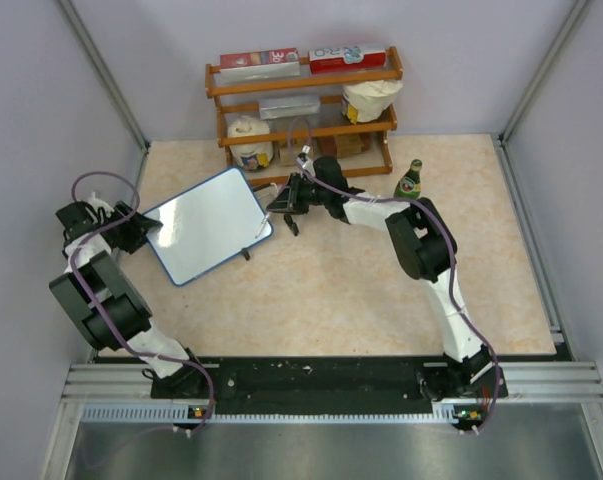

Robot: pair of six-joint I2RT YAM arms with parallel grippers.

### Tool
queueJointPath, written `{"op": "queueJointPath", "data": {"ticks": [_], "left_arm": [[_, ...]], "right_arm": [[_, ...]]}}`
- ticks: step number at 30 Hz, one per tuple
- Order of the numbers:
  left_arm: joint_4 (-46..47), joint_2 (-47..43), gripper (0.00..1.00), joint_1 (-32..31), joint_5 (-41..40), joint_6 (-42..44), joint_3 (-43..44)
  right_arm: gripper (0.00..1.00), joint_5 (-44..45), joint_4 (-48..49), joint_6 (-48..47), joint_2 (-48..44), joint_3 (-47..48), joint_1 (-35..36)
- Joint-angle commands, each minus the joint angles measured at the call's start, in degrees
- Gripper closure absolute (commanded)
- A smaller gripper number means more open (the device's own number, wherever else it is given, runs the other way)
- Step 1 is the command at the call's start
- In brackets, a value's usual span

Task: Write a sentence on the whiteboard
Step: Pick up the whiteboard from the whiteboard stand.

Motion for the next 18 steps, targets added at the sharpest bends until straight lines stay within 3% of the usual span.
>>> {"op": "queueJointPath", "data": {"ticks": [1, 5, 11, 18], "left_arm": [[1.49, -0.79, 0.49, -0.34, 2.10, 0.20, 0.54], [1.40, -1.84, 0.64, -0.42, 2.89, -0.32, 0.02], [1.84, -3.43, 1.00, -0.42, 4.39, -1.03, -0.16], [5.87, -6.67, 1.00, -0.42, 7.29, -2.96, -3.84]], "right_arm": [[1.00, 0.62, 2.92, -0.01, 1.06, 2.93, -0.42], [1.00, 0.09, 3.45, 0.61, 0.88, 2.93, -0.51], [1.00, -0.70, 3.97, 0.61, -0.52, 1.96, -0.51], [1.00, -2.28, 7.05, 0.78, -3.68, -2.16, -0.51]]}}
